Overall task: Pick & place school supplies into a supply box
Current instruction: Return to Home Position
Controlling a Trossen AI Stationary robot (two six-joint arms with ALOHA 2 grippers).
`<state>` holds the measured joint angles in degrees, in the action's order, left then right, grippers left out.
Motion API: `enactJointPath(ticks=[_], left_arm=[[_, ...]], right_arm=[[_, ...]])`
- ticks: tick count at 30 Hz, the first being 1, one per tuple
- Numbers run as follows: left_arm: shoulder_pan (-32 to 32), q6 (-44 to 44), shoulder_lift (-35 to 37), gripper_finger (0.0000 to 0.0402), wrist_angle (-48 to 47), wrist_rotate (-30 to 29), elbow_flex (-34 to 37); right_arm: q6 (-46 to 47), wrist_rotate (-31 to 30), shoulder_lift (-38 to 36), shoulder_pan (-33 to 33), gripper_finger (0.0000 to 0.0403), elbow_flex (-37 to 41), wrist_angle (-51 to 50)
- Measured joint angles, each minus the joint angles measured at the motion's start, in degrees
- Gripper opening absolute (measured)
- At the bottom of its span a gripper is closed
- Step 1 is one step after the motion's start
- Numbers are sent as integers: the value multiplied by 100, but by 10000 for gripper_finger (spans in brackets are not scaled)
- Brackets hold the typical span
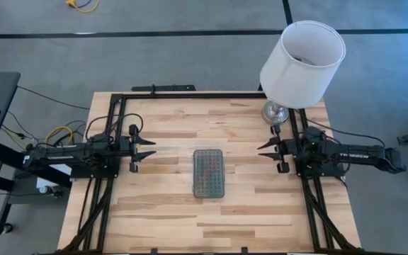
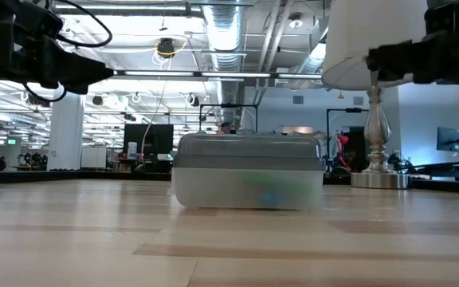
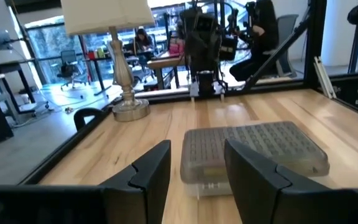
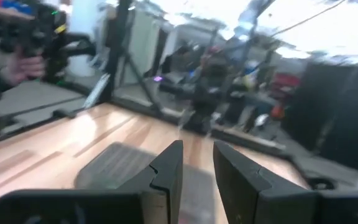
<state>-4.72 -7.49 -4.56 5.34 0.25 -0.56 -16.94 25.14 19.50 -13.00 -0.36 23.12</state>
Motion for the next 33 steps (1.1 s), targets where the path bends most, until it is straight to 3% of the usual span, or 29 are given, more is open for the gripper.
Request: enactJointPath(ticks=[6, 12, 22, 28, 33], left_arm=[[1, 0, 2, 146, -50, 0, 2], [1, -17, 2, 146, -98, 0, 7], [1, -20, 9, 146, -48, 1, 13], [1, -16, 9, 146, -50, 2, 15], [1, 11, 9, 146, -162, 0, 17]], right_arm=[[166, -296, -832, -179, 85, 2, -44], [198, -255, -1883, -162, 85, 4, -1171], [257, -387, -1934, 281, 85, 7, -1548], [162, -1239, -1923, 1043, 85, 7, -1611], [60, -2461, -1923, 1639, 85, 7, -1899]])
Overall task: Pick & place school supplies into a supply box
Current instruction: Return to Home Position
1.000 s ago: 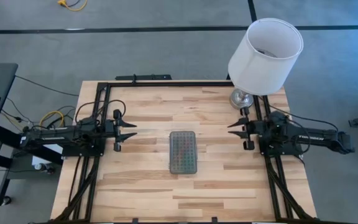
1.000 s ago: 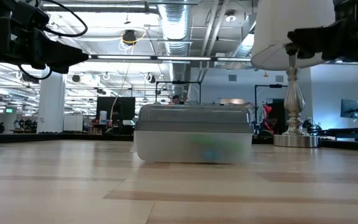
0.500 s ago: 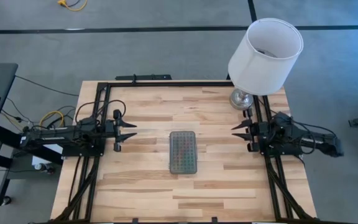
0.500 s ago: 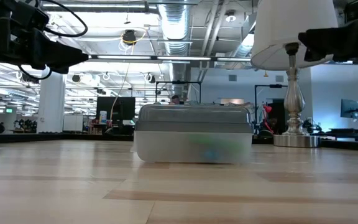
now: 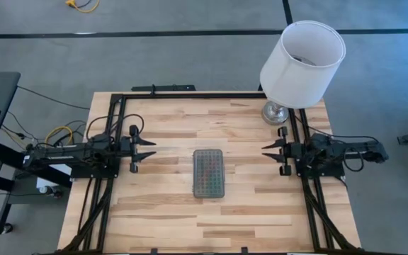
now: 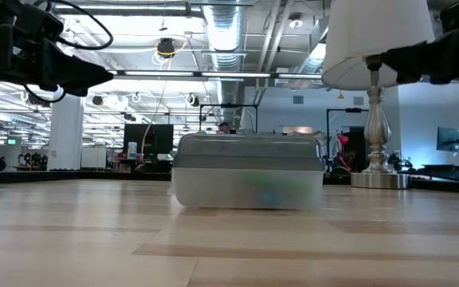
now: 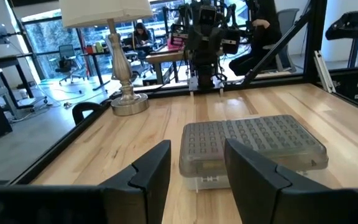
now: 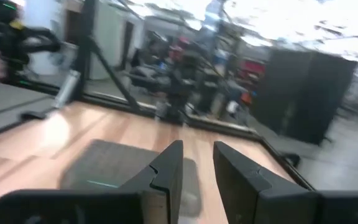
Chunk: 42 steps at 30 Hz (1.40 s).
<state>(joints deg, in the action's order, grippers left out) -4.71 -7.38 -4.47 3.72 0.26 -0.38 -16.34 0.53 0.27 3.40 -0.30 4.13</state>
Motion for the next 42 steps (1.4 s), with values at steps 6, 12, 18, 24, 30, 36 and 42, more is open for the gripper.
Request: enactJointPath(ticks=[6, 12, 18, 24, 30, 36, 42], left_arm=[[0, -26, 0, 146, -171, -6, 0], [0, -190, 0, 146, -170, -49, 0], [0, -240, 0, 146, -172, -53, 0], [0, -18, 0, 146, -166, 42, 0], [1, 310, 0, 146, -37, 800, 0], [4, 393, -2, 146, -27, 836, 0], [4, 273, -2, 146, -28, 814, 0]], right_arm=[[89, -415, -10, 46, 85, 0, -278], [91, -276, -11, -378, 85, 2, -303], [92, -81, 17, -592, 85, 2, -340], [136, -70, 17, -612, 85, 2, -340], [202, -63, 17, -612, 85, 2, -342], [286, -63, 17, -612, 85, 2, -342], [291, -63, 17, -612, 85, 2, -342]])
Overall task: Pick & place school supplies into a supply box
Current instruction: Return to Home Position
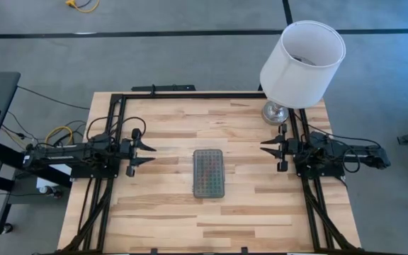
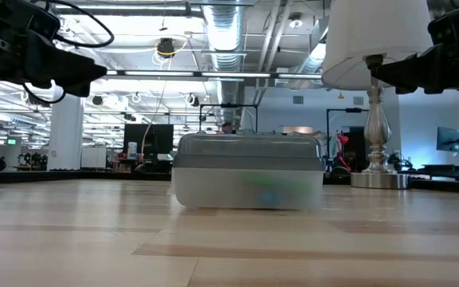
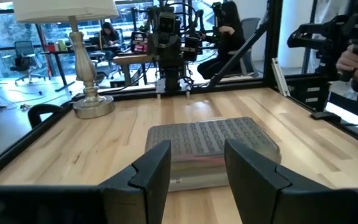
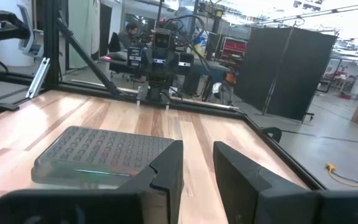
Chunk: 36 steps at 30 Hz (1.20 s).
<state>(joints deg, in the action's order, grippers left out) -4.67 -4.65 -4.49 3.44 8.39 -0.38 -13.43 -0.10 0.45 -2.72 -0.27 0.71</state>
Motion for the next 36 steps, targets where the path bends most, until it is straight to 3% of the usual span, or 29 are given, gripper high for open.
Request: enactJointPath(ticks=[14, 36], left_arm=[[-4, -11, 0, 146, -120, -719, 0], [-4, -11, 0, 146, -124, -757, 1]], right_arm=[[-2, 1, 0, 0, 85, 0, 0], [-3, 2, 0, 0, 85, 0, 0]])
